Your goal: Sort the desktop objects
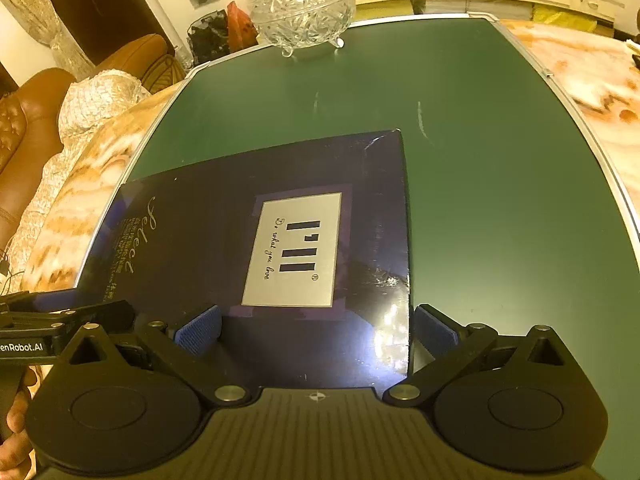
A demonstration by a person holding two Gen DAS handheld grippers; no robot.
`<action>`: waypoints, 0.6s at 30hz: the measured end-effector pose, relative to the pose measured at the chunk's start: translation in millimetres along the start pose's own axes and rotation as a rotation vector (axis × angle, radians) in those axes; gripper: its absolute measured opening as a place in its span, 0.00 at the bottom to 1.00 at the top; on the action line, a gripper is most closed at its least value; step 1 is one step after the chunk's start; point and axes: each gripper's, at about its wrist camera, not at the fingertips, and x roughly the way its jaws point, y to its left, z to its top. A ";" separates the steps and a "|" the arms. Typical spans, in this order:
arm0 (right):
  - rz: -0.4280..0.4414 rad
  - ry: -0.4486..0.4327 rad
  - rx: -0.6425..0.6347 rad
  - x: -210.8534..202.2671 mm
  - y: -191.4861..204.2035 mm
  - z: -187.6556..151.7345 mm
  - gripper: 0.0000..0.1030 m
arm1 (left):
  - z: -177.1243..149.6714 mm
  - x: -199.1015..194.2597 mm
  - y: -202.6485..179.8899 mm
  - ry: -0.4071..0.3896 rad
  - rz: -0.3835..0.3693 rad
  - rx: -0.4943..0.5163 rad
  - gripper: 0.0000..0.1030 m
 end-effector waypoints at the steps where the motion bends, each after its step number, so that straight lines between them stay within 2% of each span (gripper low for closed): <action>1: -0.003 -0.002 -0.003 -0.4 0.8 -0.4 1.00 | -0.1 -0.2 0.0 -0.001 0.001 0.000 1.00; 18: -0.036 -0.017 -0.053 -4.6 12.0 -6.9 1.00 | -3.7 -1.7 -3.2 0.000 0.009 0.012 1.00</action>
